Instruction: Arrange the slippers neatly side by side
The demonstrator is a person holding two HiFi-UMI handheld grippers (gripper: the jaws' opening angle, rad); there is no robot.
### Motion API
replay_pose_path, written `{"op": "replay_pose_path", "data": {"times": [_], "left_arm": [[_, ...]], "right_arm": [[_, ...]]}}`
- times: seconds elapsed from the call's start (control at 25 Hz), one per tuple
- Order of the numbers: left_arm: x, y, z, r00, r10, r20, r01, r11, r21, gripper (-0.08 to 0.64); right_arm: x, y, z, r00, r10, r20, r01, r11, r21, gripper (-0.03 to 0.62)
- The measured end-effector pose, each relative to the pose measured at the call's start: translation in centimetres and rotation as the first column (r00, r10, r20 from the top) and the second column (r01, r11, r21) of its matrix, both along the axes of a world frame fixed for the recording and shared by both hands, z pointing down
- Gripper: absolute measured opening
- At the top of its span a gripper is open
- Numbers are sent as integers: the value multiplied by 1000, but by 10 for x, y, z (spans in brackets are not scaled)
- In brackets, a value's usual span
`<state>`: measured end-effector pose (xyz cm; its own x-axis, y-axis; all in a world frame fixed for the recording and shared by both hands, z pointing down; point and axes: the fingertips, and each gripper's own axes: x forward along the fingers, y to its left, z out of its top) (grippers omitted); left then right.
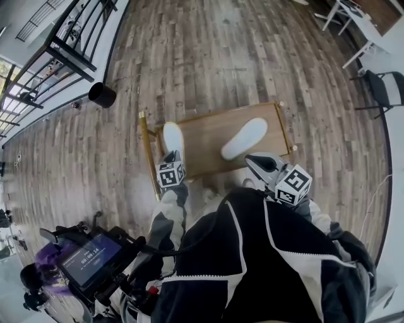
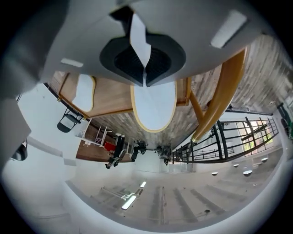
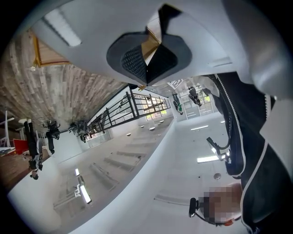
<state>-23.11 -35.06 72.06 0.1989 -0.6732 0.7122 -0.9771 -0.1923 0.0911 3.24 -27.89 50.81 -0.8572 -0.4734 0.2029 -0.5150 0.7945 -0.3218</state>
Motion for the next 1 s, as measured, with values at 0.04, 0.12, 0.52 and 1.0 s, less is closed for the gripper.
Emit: {"op": "replay_pose_path", "data": {"times": [0.04,0.12,0.52,1.0], "left_arm": [[-1,-3,6,1000,2,5,-2,1000,-12,28],[-3,-12,17,1000,-1,3,1,999,-35,28],[-15,-22,54,1000,-10,16,12,989,-147,30],[-23,-27,47,999,-23,33,27,991,-129,187]], "right_arm": [[2,-2,2,1000,9,-2,-9,1000,-4,5],[5,-7,6,1000,24,-8,-24,1000,-12,5],[16,4,7,997,72,-24,-73,997,-32,5],[12,0,7,998,65,-17,-66,997,-36,5]]}}
